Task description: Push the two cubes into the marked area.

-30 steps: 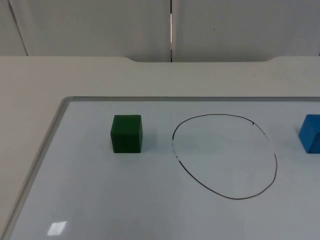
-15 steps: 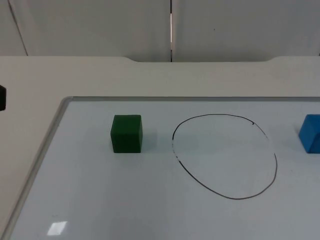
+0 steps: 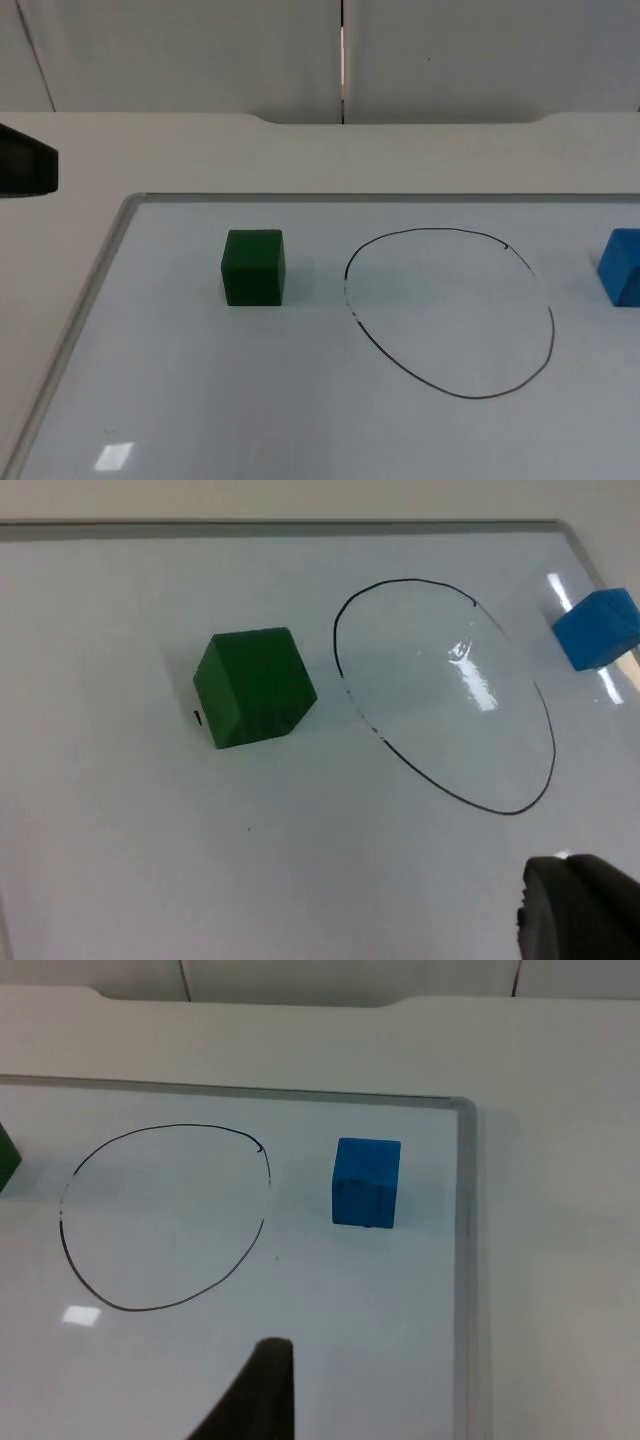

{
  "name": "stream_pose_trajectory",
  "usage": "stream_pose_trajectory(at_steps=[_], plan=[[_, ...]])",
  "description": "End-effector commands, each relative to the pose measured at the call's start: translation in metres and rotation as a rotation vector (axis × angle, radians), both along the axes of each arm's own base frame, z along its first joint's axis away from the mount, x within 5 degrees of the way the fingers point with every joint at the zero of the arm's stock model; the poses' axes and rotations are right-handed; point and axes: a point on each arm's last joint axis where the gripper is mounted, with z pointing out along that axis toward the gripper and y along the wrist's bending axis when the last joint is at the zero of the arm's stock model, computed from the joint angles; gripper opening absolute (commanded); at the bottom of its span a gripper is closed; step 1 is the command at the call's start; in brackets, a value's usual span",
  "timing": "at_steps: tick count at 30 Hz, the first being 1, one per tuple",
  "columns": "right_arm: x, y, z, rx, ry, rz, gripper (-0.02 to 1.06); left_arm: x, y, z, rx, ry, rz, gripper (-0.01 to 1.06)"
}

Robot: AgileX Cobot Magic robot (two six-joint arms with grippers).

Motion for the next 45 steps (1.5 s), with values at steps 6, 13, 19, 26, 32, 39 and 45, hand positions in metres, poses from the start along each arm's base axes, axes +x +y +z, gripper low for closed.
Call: stream_pose_trajectory(at_steps=[6, 13, 19, 26, 32, 39, 45], plan=[[0.000, 0.000, -0.001, 0.000, -0.001, -0.004, 1.05, 0.015, 0.001, -0.005, -0.039, 0.001, 0.053, 0.00], [0.000, 0.000, -0.001, 0.000, -0.001, -0.004, 1.05, 0.030, -0.013, -0.010, -0.020, -0.014, 0.041, 0.00], [0.000, 0.000, -0.001, 0.000, -0.001, -0.004, 1.05, 0.048, -0.029, -0.020, 0.070, -0.020, 0.011, 0.00], [0.000, 0.000, -0.001, 0.000, -0.001, -0.004, 1.05, 0.071, -0.035, -0.035, 0.086, 0.056, 0.001, 0.00], [0.000, 0.000, -0.001, 0.000, -0.001, -0.004, 1.05, 0.091, -0.040, -0.047, 0.101, 0.101, 0.003, 0.00], [0.000, 0.000, -0.001, 0.000, -0.001, -0.004, 1.05, 0.114, -0.040, -0.059, 0.144, 0.105, 0.041, 0.00], [0.000, 0.000, -0.001, 0.000, -0.001, -0.004, 1.05, 0.129, -0.040, -0.076, 0.174, 0.137, 0.069, 0.00]])
